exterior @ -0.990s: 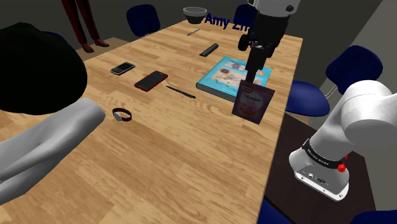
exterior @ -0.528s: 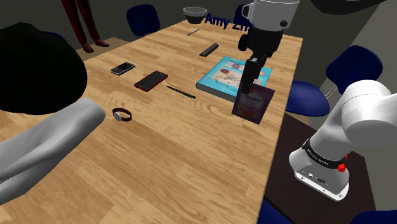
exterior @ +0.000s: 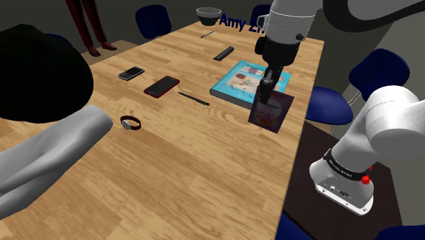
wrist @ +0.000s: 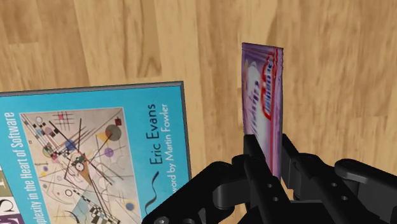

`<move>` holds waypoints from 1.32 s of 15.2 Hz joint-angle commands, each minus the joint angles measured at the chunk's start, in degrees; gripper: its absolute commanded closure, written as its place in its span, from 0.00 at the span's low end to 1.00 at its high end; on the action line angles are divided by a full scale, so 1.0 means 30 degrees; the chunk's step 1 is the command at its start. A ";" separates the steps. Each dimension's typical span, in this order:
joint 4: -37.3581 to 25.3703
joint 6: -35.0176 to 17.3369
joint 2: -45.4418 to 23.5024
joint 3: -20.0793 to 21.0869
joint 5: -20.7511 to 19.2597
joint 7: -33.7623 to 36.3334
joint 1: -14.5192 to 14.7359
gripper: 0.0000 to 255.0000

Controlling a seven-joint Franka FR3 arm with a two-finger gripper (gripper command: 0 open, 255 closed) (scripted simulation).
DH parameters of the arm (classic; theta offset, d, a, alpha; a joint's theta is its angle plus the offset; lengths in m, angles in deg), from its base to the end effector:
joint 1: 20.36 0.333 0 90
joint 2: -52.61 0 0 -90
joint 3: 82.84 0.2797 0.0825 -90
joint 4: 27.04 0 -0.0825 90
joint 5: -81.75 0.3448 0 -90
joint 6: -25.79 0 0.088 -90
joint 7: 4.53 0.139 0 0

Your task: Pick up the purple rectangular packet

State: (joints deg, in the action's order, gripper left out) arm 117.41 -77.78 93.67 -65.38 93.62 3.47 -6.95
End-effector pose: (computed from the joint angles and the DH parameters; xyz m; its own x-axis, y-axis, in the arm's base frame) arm 0.2690 0.1883 0.4476 0.9623 0.2715 -0.0151 0.2715 -0.9624 -0.0001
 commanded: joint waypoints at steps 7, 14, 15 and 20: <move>-0.0259 0.0301 0.0035 -0.0045 -0.0036 0.0017 -0.0010 1.00; -0.2050 0.2071 0.0012 -0.0331 -0.0296 0.0081 -0.0126 1.00; -0.2317 0.2317 -0.0009 -0.0368 -0.0331 0.0091 -0.0143 1.00; -0.3700 0.3534 -0.0177 -0.0540 -0.0499 0.0147 -0.0228 1.00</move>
State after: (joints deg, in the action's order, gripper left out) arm 107.12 -68.01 93.16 -66.87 92.22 3.89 -7.60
